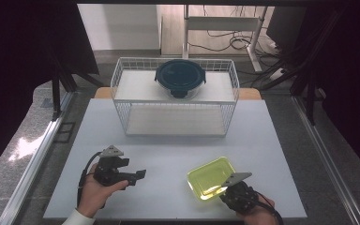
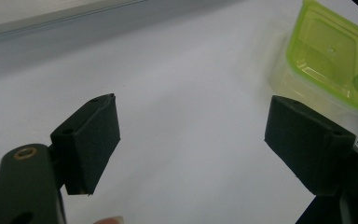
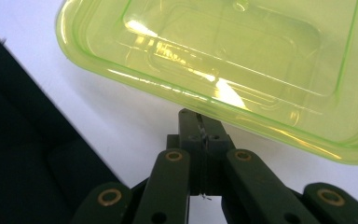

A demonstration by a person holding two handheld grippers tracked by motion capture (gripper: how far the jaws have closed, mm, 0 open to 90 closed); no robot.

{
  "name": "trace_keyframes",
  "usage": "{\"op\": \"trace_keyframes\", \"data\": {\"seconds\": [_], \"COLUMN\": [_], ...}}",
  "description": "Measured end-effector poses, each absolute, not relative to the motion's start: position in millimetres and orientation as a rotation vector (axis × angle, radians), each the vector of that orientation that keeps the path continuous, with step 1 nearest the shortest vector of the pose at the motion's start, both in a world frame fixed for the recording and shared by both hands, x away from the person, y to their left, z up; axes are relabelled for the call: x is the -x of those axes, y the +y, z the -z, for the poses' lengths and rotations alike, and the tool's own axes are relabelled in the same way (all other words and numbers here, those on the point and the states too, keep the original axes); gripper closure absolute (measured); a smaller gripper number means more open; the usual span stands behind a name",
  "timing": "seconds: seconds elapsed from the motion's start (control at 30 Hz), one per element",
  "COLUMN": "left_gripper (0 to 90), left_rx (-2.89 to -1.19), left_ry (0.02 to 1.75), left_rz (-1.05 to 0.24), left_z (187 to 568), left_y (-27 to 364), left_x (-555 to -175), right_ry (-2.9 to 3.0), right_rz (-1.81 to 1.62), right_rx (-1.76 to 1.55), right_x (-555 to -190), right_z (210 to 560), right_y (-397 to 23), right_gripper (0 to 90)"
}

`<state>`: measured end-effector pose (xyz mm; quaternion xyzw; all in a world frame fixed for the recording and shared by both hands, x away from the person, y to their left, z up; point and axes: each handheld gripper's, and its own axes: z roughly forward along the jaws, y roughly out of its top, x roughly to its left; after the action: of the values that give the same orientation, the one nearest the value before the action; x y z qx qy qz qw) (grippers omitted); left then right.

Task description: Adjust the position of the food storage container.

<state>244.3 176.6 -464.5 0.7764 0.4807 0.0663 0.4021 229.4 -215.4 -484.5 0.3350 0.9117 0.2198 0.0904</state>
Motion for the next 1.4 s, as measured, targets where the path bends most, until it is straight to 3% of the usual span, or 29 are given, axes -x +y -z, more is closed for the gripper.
{"op": "trace_keyframes", "data": {"seconds": [0.5,0.8,1.07,1.4], "left_gripper": [17.7,17.9,17.9,18.0], "left_rx": [-1.948,-1.941,-1.961,-1.956], "left_ry": [1.257,1.274,1.264,1.275], "left_rz": [-0.175,-0.181,-0.182,-0.182], "left_z": [466.6,465.3,465.6,466.1], "left_y": [186.3,188.8,183.3,185.1], "left_x": [-247.0,-246.1,-246.2,-245.0], "right_ry": [2.704,2.596,2.431,2.467], "right_rz": [-0.656,-0.785,-0.759,-0.617], "right_rx": [-0.981,-1.004,-1.182,-1.267], "right_x": [-249.7,-229.3,-259.1,-295.2], "right_z": [485.8,451.4,441.5,470.2], "right_y": [-194.5,-228.7,-269.7,-265.7], "right_gripper": [88.8,88.7,88.7,88.7]}}
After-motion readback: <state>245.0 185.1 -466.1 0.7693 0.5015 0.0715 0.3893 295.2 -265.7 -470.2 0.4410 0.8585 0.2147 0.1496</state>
